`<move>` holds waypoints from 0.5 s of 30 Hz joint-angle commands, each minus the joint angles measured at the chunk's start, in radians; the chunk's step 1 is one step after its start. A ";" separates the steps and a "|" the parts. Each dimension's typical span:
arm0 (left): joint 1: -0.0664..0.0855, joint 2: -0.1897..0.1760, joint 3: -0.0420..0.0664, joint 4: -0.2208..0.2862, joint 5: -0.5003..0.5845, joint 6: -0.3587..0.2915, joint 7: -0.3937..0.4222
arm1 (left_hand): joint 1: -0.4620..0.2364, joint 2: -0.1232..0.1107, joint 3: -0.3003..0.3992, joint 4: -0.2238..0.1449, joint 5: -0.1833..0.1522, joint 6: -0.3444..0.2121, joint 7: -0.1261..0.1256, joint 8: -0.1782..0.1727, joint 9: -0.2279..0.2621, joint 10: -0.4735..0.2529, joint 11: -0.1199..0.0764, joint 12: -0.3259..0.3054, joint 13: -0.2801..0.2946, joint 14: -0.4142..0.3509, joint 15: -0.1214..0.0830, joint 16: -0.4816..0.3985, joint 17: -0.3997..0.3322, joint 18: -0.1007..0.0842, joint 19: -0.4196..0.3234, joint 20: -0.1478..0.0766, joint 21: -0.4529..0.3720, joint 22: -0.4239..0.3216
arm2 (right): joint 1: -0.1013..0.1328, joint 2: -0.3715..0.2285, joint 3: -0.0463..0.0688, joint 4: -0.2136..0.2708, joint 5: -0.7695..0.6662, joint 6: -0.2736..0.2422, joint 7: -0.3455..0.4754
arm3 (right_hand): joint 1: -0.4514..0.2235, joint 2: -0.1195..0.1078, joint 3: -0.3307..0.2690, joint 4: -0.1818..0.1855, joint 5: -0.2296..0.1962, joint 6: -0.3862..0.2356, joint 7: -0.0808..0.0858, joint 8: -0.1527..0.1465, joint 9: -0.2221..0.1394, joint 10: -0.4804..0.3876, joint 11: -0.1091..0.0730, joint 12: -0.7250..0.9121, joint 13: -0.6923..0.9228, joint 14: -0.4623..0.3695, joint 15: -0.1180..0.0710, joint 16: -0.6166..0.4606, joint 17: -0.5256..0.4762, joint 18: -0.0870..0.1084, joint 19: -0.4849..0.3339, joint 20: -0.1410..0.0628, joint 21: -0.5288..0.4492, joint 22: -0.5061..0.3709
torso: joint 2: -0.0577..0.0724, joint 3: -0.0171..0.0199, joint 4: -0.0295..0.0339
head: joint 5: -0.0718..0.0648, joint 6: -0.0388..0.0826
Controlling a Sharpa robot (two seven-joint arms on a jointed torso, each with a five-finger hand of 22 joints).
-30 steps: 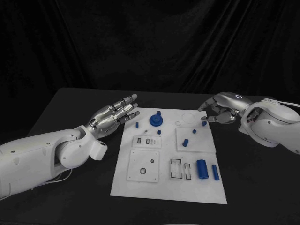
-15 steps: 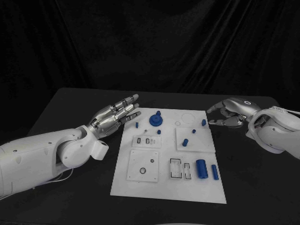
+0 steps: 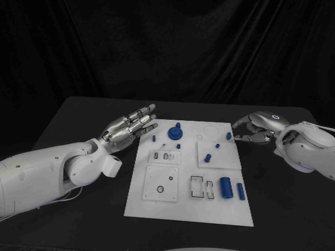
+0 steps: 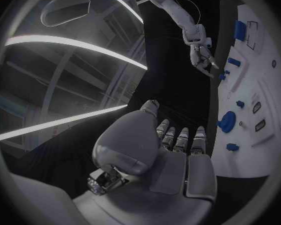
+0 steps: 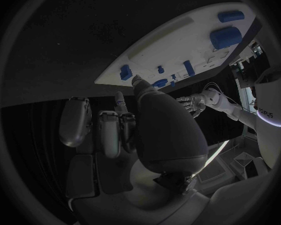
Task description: Assemble the parts on the task board
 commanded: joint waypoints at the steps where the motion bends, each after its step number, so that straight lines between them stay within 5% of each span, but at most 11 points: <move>1: -0.002 0.001 0.001 0.003 0.000 0.007 0.015 | 0.004 -0.003 0.008 0.001 0.006 -0.001 -0.002 0.004 0.000 0.003 0.005 -0.005 -0.001 0.003 0.007 -0.007 -0.001 0.010 -0.001 0.004 -0.006 -0.001 | -0.005 0.009 0.001 -0.011 -0.004 -0.026 -0.017 | 0.008 0.003 -0.002 0.008 0.006 0.019 0.002 0.011 0.004 0.103 0.011 0.004 0.263 0.094 0.008 -0.006 0.222 -0.011 -0.003 0.008 -0.008 0.089 | 0.002 0.0005 -0.0004 | 0.002 -0.002; 15: -0.002 0.001 0.001 0.001 0.000 0.010 0.015 | 0.004 -0.003 0.008 0.001 0.006 -0.001 -0.002 0.004 0.000 0.003 0.005 -0.005 -0.001 0.003 0.007 -0.007 -0.001 0.010 -0.001 0.004 -0.006 -0.001 | -0.018 0.053 0.001 -0.059 0.000 -0.004 -0.026 | -0.001 0.004 -0.011 0.026 0.003 0.030 0.010 0.016 0.008 0.103 0.018 0.004 0.263 0.088 0.014 -0.023 0.205 -0.005 -0.015 0.013 -0.034 0.078 | 0.003 0.0001 0.0014 | 0.001 -0.006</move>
